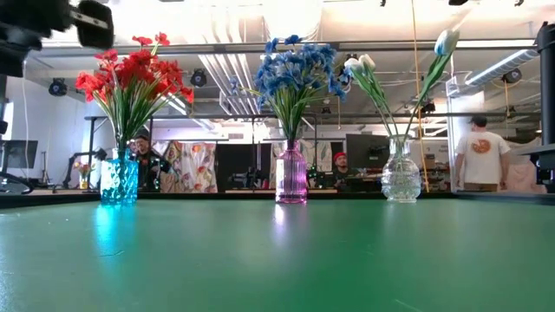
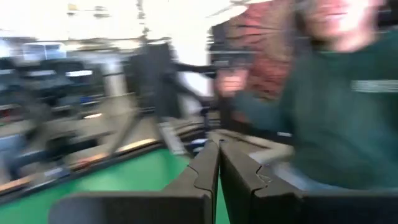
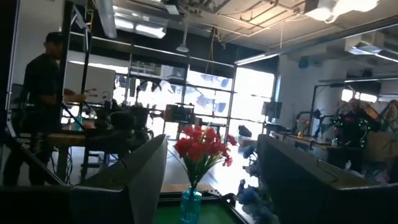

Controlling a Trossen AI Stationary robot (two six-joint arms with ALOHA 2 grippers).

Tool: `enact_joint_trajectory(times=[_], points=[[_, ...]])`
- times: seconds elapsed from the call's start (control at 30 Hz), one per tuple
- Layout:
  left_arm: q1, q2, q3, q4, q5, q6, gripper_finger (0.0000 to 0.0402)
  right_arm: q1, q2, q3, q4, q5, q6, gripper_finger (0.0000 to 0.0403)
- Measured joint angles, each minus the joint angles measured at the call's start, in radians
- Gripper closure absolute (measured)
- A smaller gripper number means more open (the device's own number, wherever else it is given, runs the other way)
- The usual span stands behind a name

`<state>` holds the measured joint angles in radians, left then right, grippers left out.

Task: Sort flowers into vase by color
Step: Return to Home Position

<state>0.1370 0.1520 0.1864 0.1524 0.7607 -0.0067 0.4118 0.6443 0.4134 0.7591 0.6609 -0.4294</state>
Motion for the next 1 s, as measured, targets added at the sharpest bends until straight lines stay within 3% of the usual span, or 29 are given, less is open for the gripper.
enact_joint_trajectory(times=[0.1, 0.17, 0.57, 0.8, 1.0], points=[[-0.028, -0.003, 0.000, 0.003, 0.134, -0.002, 0.0401, 0.000, -0.034, -0.021, 0.001, 0.000, -0.008, 0.0163], [-0.046, -0.009, -0.001, 0.001, 0.170, -0.013, 0.0401, 0.000, -0.057, -0.038, 0.001, 0.000, -0.009, 0.0163], [-0.077, -0.024, -0.102, -0.018, 0.138, -0.009, 0.0401, 0.000, -0.224, -0.197, 0.059, -0.021, 0.045, 0.0163], [-0.077, -0.044, -0.118, -0.011, 0.138, 0.003, 0.0401, 0.000, -0.332, -0.269, 0.069, -0.106, 0.049, 0.0163], [-0.077, -0.048, -0.176, -0.013, 0.110, 0.048, 0.0401, 0.000, -0.433, -0.360, 0.077, -0.119, 0.045, 0.0163]])
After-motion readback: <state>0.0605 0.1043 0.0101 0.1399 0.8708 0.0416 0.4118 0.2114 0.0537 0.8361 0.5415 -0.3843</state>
